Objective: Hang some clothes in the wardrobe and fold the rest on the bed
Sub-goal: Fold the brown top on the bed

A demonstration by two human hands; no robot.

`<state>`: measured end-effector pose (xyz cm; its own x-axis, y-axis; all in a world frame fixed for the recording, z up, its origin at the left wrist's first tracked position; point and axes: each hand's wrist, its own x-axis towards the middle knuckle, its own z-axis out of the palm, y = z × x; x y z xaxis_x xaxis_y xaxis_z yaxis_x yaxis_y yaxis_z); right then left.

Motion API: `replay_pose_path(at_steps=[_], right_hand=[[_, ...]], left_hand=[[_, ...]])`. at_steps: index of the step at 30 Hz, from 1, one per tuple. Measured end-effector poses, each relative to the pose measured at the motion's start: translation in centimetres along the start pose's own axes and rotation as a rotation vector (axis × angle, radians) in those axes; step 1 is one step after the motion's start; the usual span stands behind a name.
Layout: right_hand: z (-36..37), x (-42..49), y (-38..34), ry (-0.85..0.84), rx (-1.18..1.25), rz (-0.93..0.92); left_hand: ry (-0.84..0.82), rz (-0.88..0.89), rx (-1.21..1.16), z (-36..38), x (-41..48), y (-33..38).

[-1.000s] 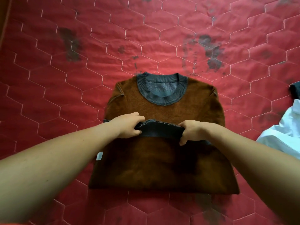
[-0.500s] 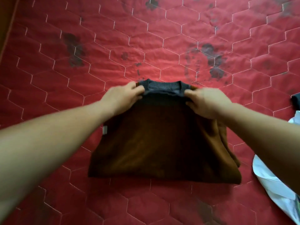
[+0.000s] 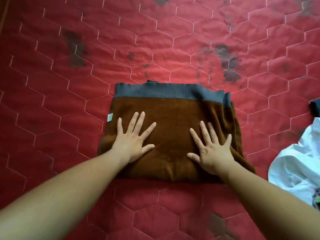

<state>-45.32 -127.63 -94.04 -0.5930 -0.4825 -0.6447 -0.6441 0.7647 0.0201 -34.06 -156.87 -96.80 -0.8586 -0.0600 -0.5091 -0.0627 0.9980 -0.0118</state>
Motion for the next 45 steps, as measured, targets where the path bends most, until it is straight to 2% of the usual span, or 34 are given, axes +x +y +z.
replay_pose_path(at_steps=[2,3,5,6,8,11,17,21,23,25,27,29,31,32,33,35,37,38,41,43,45], right_hand=[[-0.2,0.0,0.1,0.052,0.116,0.013],[-0.8,-0.1,0.1,0.158,0.215,0.039],[-1.6,-0.3,1.4,0.467,0.408,0.231],[-1.9,-0.3,2.4,0.541,0.504,0.369],[-2.4,0.0,4.6,0.466,0.647,0.538],[-4.1,1.4,6.2,0.275,0.764,0.554],[-6.3,3.1,6.1,0.243,0.64,0.565],[-6.6,3.4,5.6,0.393,0.278,0.446],[-7.0,4.0,5.2,0.442,0.304,0.373],[-7.4,4.8,5.2,0.39,0.404,0.344],[-7.7,4.9,6.1,0.387,0.416,0.387],[-8.0,4.7,7.6,0.464,0.307,0.544],[-8.5,4.8,8.2,0.424,0.181,0.707],[-8.9,4.8,7.5,0.393,0.139,0.713],[-9.3,4.9,6.3,0.396,0.098,0.636],[-9.8,5.3,1.8,0.422,0.024,0.286],[-10.3,5.7,-4.4,0.315,0.004,-0.087],[-10.6,5.9,-7.5,0.246,-0.012,-0.212],[-12.3,7.3,-15.4,0.257,-0.13,-0.4],[-13.9,8.6,-19.8,0.273,-0.263,-0.492],[-15.1,9.8,-22.9,0.199,-0.466,-0.553]], left_hand=[[0.027,-0.009,-0.001,0.2,0.1,-0.1],[0.034,0.001,-0.001,0.1,0.2,-0.2],[0.038,0.017,0.003,-0.1,0.1,-0.4],[0.037,0.02,0.003,-0.2,-0.1,-0.5],[0.022,0.03,-0.012,-0.5,-0.5,-0.7],[0.005,0.039,-0.014,-0.9,-1.0,-0.8],[-0.093,0.038,-0.027,-1.8,-1.0,-0.6],[-0.091,0.032,-0.011,-1.4,-0.9,-0.4],[-0.08,0.03,-0.004,-1.1,-0.8,-0.4],[-0.084,0.028,-0.006,-1.0,-0.9,-0.4],[-0.083,0.031,-0.019,-1.0,-0.8,-0.5],[-0.06,0.055,-0.05,-1.3,-0.9,-0.8],[-0.015,0.065,-0.06,-1.6,-1.2,-1.5],[0.011,0.038,-0.063,-1.8,-1.5,-1.8],[0.034,-0.028,-0.084,-2.0,-1.9,-2.3],[0.032,-0.236,-0.211,-2.2,-3.1,-3.4],[0.003,-0.412,-0.394,-2.2,-4.5,-4.3],[0.004,-0.471,-0.5,-2.0,-5.1,-4.6],[0.032,-0.608,-0.873,-1.5,-6.4,-4.9],[0.013,-0.684,-1.012,-0.9,-6.8,-5.3],[-0.026,-0.671,-1.122,-0.5,-7.0,-5.6]])
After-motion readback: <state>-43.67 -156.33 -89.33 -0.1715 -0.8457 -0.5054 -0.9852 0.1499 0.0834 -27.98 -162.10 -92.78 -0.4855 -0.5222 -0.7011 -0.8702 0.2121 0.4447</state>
